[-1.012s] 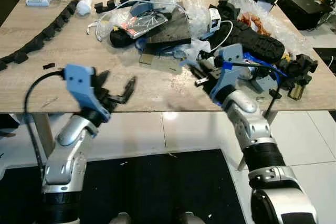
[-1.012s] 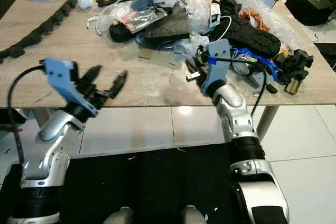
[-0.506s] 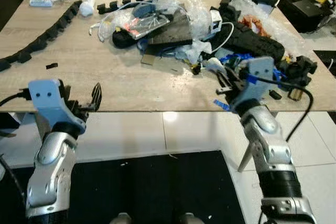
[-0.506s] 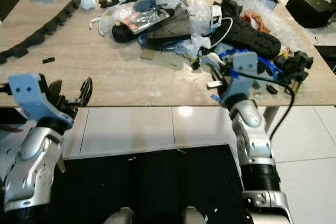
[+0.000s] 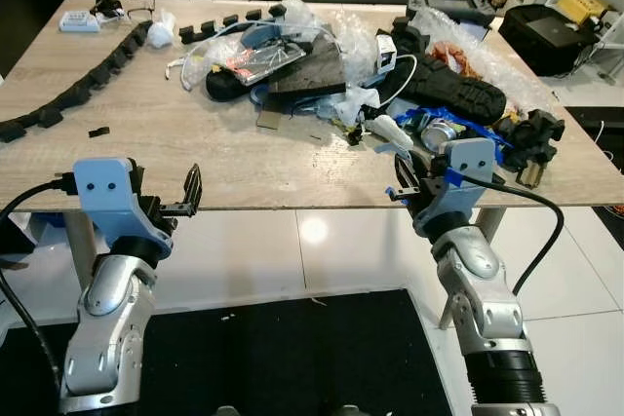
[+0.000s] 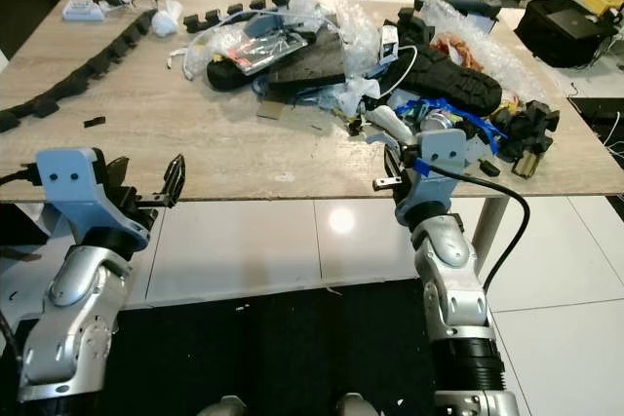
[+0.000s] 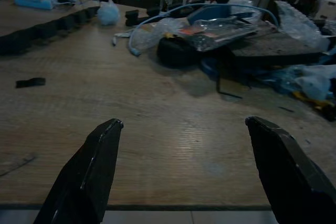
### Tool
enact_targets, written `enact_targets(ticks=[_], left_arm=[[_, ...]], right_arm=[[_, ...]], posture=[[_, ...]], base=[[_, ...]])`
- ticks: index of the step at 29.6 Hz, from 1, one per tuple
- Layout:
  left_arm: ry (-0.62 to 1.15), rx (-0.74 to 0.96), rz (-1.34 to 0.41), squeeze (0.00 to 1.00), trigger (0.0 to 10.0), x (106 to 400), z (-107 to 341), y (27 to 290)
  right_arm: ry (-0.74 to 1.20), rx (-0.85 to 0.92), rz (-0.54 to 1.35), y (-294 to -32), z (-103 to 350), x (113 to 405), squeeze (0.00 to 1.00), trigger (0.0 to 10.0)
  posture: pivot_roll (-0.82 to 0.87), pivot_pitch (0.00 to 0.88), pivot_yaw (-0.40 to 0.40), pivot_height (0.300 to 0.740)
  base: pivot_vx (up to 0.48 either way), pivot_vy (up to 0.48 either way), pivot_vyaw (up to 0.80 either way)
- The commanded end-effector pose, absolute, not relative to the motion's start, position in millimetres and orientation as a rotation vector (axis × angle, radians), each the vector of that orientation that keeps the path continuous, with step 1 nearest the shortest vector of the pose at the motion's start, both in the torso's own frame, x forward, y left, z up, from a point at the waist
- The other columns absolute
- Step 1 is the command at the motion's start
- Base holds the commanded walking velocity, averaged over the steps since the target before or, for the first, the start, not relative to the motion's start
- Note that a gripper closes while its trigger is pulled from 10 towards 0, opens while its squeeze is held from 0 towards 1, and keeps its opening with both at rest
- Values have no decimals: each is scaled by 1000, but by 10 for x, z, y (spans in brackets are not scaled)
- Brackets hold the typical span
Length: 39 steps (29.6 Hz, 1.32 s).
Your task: Picking trash to rubbish bin
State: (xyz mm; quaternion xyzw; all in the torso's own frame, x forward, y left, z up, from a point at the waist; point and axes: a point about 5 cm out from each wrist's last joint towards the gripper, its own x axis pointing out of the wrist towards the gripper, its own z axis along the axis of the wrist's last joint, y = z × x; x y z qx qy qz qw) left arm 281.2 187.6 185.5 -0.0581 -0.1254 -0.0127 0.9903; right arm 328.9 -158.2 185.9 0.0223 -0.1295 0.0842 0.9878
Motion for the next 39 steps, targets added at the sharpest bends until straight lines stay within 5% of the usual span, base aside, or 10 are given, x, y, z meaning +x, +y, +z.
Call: enact_targets(ticks=[1,26,39], left_arm=[[-221,-108,-26,0,10000,2803,1768,1830],[-204,35,-28,0,10000,2872,1675,1781],[-190,-1,-20,0,10000,2870,1627,1727]], right_arm=[[-253,54,164,-1574,1811,3282,0,10000],[-160,76,196,-1595,1501,3231,0,10000],[-154,63,191,-1644,1469,3201,0,10000]], posture=[[32,113,-39,740],[35,108,-47,740],[22,115,-56,740]], base=[[0,0,0],[0,0,0],[0,0,-749]])
